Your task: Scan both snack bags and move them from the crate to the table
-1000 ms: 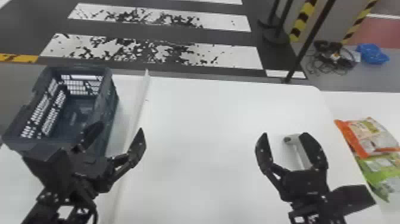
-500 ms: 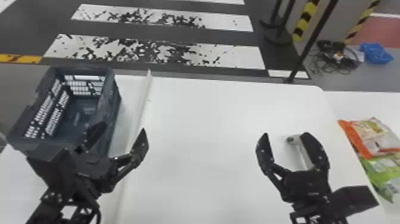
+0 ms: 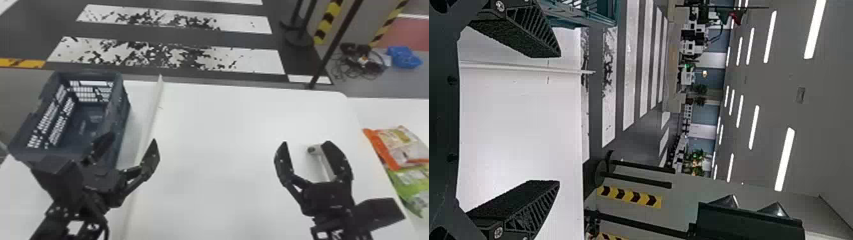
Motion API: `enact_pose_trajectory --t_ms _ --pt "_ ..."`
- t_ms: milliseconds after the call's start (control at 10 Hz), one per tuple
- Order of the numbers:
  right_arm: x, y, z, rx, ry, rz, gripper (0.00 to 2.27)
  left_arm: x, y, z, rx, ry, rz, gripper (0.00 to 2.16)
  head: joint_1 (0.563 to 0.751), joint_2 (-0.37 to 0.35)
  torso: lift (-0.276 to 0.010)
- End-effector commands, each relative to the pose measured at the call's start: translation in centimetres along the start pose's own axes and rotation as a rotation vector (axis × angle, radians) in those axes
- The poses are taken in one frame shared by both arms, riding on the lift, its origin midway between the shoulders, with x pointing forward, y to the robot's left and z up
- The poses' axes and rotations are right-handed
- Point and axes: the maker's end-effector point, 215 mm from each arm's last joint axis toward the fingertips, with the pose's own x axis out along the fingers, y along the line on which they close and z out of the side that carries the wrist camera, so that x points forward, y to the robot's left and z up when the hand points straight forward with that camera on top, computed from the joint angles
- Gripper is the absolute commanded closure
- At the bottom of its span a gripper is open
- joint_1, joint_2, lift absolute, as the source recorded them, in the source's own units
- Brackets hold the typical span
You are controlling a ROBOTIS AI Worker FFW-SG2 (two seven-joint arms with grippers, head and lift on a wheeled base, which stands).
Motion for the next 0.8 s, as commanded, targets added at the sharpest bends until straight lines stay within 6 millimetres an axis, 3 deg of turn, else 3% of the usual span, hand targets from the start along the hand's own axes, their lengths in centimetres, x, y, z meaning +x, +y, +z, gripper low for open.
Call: enact_pose_trajectory --t_ms 0,700 --pt "0.02 0.12 0.00 0.002 0.000 0.002 0.05 0.04 0.02 -0.05 -0.001 0.001 0.000 0.09 0.695 -0.077 -0.088" --pt "-0.06 0.55 0.20 0.006 -0.003 0.009 0.05 -0.07 -0.30 -0.23 -0.002 0.004 -0.004 0.09 0.695 -0.072 -0.088"
